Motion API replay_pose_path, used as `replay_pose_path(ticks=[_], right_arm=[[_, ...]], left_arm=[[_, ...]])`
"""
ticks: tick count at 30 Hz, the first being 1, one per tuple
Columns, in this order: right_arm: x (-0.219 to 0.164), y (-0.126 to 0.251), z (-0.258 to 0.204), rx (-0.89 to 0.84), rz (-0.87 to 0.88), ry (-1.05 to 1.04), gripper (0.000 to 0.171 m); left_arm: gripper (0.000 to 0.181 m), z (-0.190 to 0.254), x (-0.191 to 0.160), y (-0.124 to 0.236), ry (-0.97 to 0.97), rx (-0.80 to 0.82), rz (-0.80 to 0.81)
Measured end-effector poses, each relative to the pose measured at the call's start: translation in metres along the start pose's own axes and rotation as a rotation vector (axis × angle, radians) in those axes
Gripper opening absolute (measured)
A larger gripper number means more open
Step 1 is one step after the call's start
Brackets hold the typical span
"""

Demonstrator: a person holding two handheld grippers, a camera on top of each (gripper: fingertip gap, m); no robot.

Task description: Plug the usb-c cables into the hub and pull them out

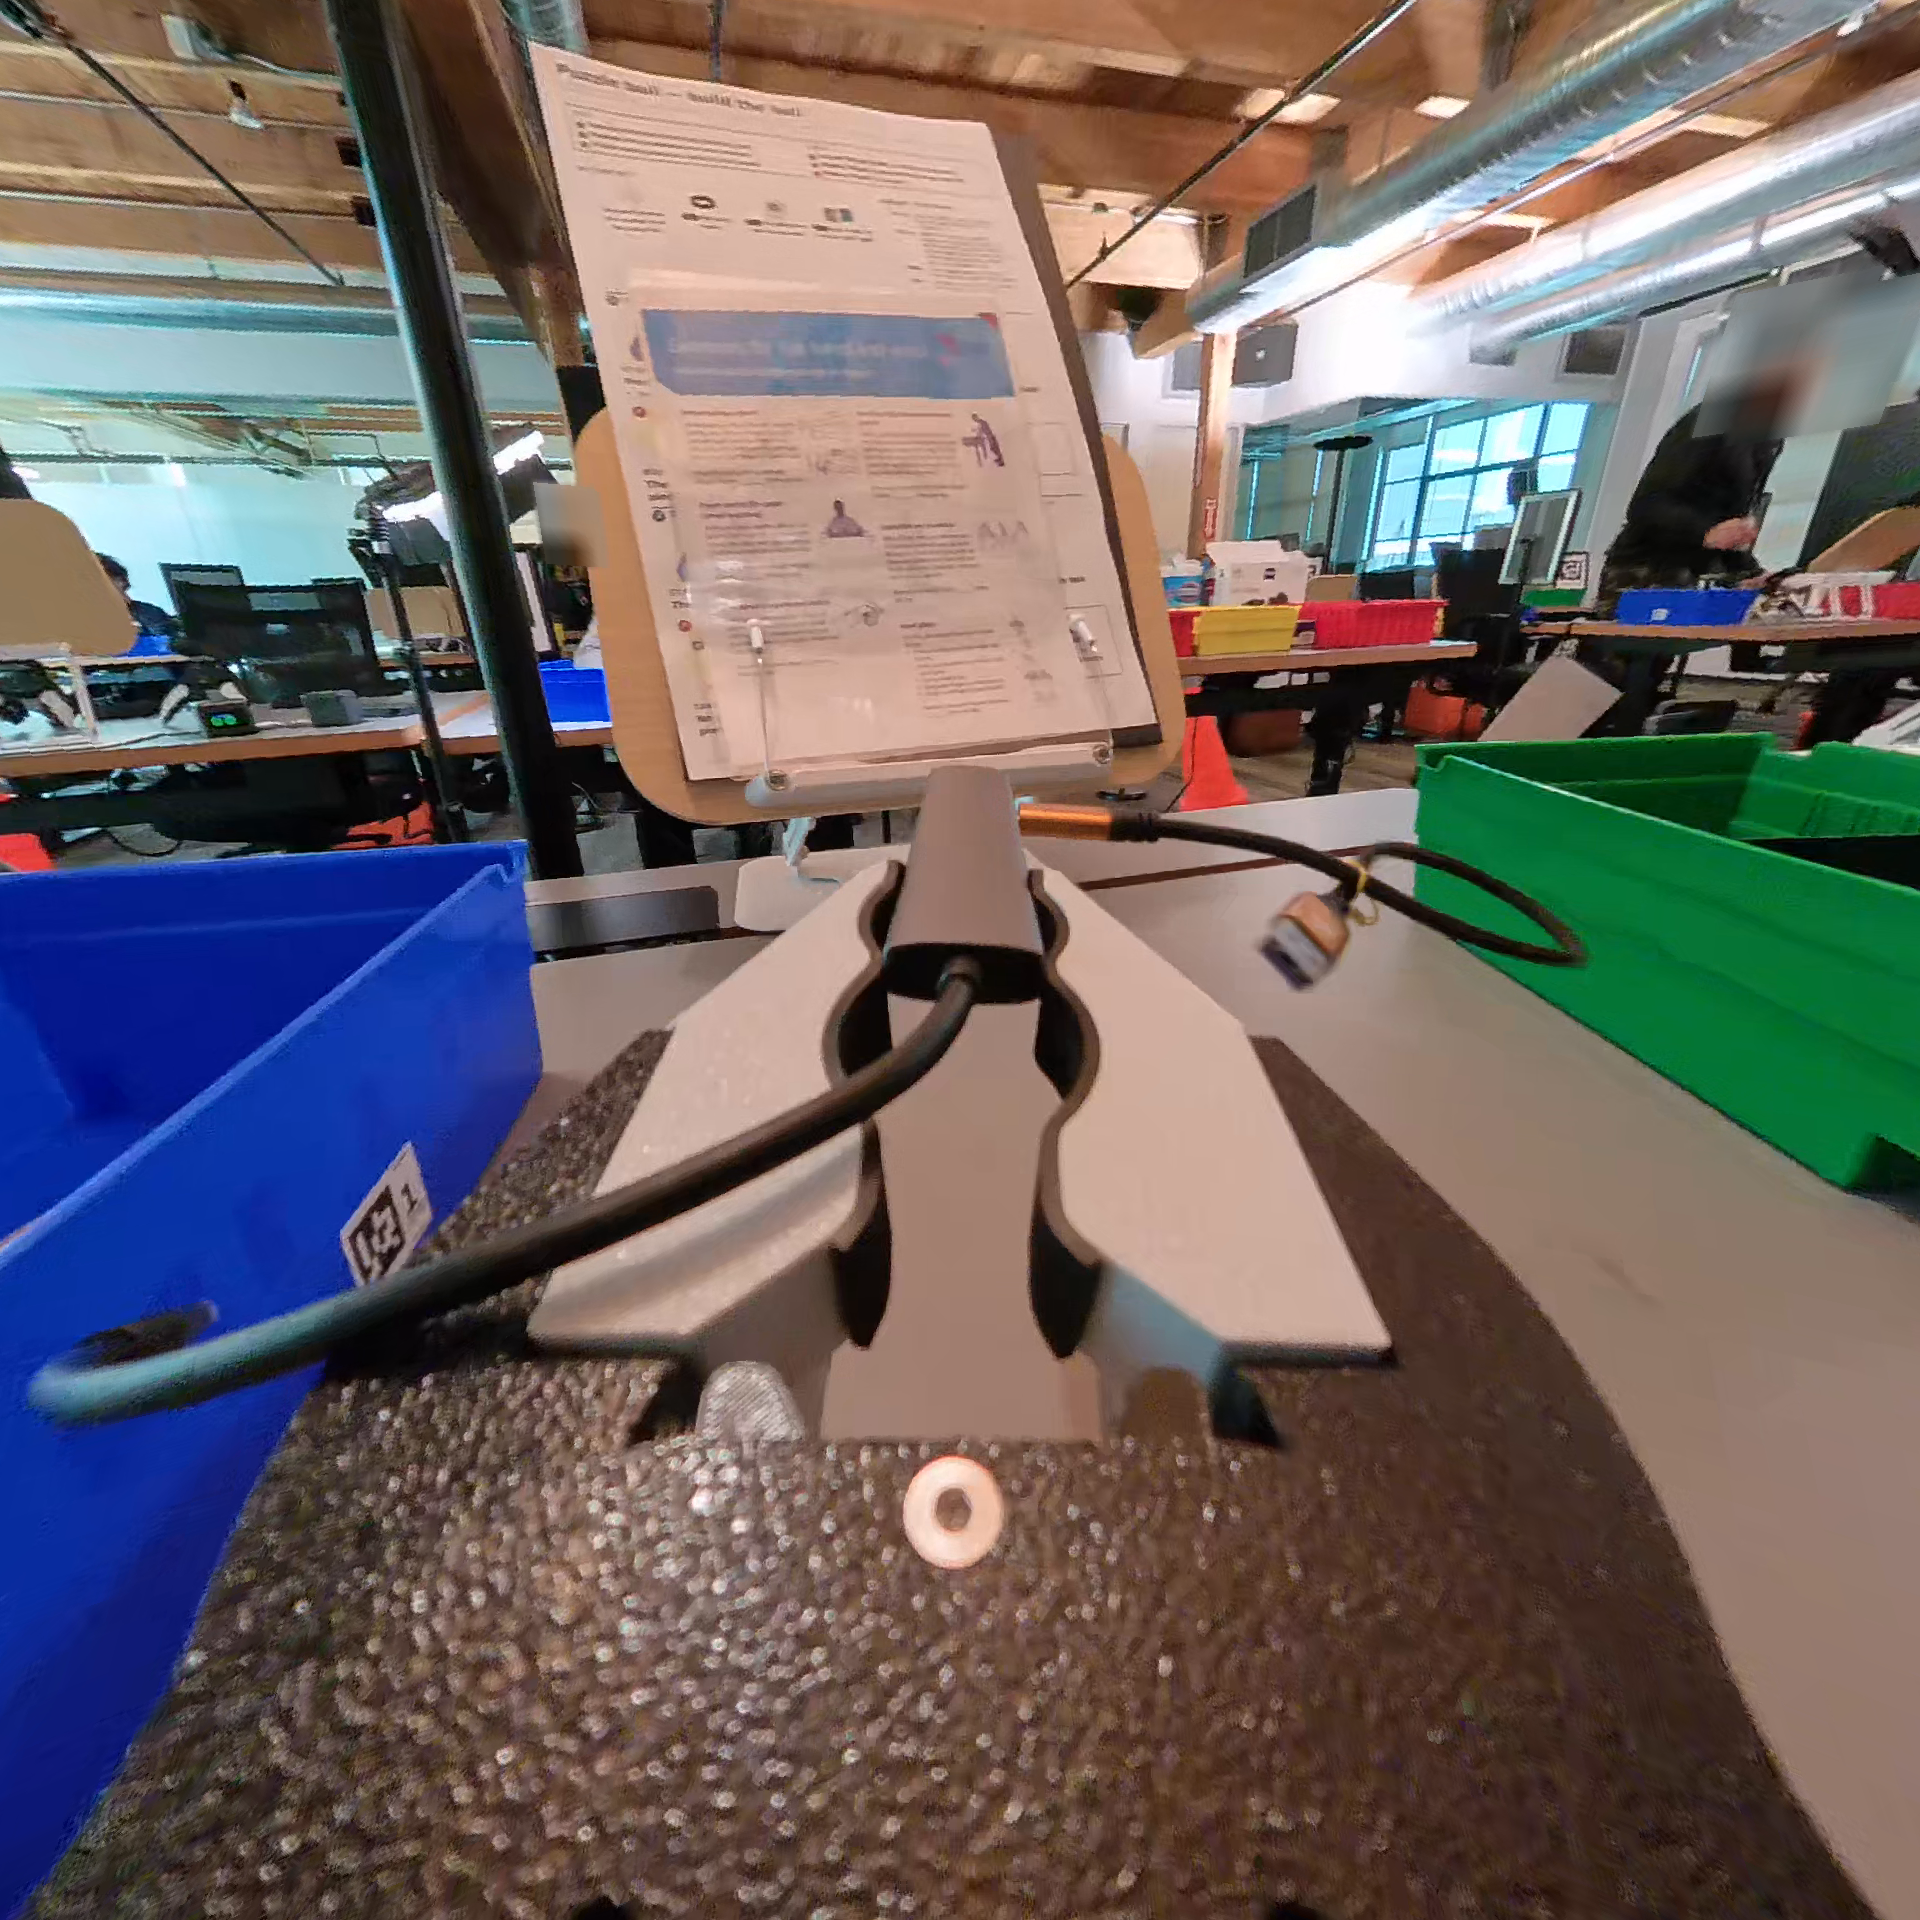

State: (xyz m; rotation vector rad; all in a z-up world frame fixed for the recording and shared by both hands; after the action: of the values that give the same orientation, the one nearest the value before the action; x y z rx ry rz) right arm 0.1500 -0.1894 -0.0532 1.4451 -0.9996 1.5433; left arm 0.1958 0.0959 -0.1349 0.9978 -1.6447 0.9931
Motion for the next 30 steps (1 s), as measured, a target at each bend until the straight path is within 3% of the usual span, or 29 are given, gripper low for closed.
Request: replay_pose_path(ticks=[3, 5, 10, 19, 22, 25, 27, 30], right_arm=[[-0.011, 0.017, 0.057, -0.249, -0.046, 0.122, 0.006], [-0.031, 0.018, 0.080, -0.326, -0.096, 0.161, 0.006], [-0.069, 0.010, 0.096, -0.363, -0.248, 0.335, 0.007], [-0.105, -0.005, 0.087, -0.266, -0.398, 0.360, 0.007], [-0.115, 0.001, 0.092, -0.279, -0.472, 0.391, 0.034], [-0.101, 0.007, 0.086, -0.242, -0.435, 0.353, 0.060], [-0.078, 0.007, 0.068, -0.177, -0.339, 0.248, 0.066], [-0.043, -0.008, 0.011, 0.081, -0.153, -0.034, 0.070]], left_arm=[[0.020, 0.006, 0.000, 0.000, -0.018, -0.016, -0.001], [0.021, 0.009, 0.000, 0.000, -0.031, -0.027, -0.005], [0.020, 0.017, 0.002, 0.001, -0.050, -0.062, 0.005], [0.020, 0.026, 0.004, 0.002, -0.052, -0.117, 0.025], [0.020, 0.030, 0.004, 0.002, -0.037, -0.144, 0.031], [0.020, 0.032, 0.005, 0.002, -0.027, -0.168, 0.045], [0.020, 0.036, 0.008, 0.003, -0.026, -0.200, 0.064], [0.020, 0.048, 0.017, 0.006, -0.012, -0.289, 0.119]])
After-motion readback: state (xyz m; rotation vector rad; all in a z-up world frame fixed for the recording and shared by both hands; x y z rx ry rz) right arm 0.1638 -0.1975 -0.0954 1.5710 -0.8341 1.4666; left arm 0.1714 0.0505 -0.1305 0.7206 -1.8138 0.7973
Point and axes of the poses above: each gripper's, where its closed fingertips meet, y back along the fingers, x out of its top, z = x × y across the jaws, the point moved 3 cm from there along y, back along the fingers, and after that the axes turned 12 degrees about -y, right-handed, at the moved point
